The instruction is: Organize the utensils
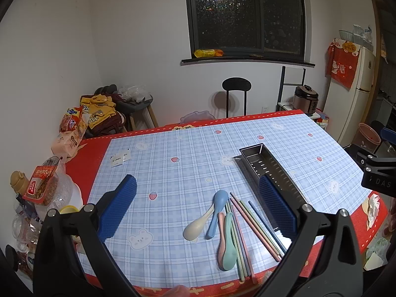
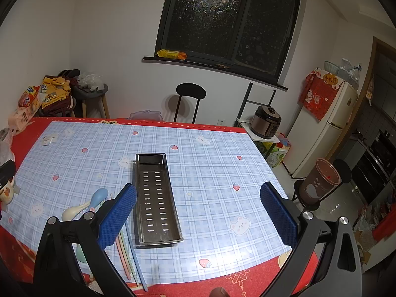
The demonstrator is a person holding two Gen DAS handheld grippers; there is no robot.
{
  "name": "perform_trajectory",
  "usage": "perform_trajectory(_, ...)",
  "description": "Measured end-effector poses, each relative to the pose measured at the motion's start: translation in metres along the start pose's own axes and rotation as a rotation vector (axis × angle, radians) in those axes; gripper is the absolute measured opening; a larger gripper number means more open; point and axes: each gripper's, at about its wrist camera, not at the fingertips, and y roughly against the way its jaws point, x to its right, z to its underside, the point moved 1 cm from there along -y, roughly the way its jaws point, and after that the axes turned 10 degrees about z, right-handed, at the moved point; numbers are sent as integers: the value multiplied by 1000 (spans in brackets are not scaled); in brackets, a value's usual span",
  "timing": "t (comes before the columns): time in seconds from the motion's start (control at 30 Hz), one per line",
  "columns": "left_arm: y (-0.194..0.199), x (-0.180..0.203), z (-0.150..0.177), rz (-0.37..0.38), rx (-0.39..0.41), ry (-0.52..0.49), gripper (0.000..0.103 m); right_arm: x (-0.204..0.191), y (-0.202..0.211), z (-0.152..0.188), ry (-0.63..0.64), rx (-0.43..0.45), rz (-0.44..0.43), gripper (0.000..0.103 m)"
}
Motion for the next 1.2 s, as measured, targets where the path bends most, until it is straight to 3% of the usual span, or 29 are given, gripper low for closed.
perform_trajectory(0.2, -2, -3, 5, 25, -8, 28, 97, 0, -2, 3, -6, -11, -22, 98)
perform_trajectory(0.3, -7, -7, 7, 51, -34, 44, 97, 1, -7, 4, -20, -39, -92, 98)
perform_trajectory(0.4, -12, -17, 9, 125, -61, 84, 97, 4, -14, 5, -67, -57, -176, 98)
perform_trajectory(0.57, -24, -34, 17, 132, -81, 116, 98, 1, -30, 11, -106, -74, -312, 98)
perform_trajectory(0.73, -42, -51, 35, 143, -135, 117, 98, -20, -56, 34, -22, -126, -367, 98)
perform_trajectory(0.87, -58, -63, 56, 137, -194, 133, 98, -47, -73, 62, 118, -214, -393, 98)
perform_trajectory(0.97, -74, -67, 74, 148, -263, 154, 97, -65, -78, 83, 200, -230, -408, 98)
perform_trajectory(1.2, -94, -78, 104, 178, -341, 237, 97, -75, -100, 116, 254, -329, -472, 96)
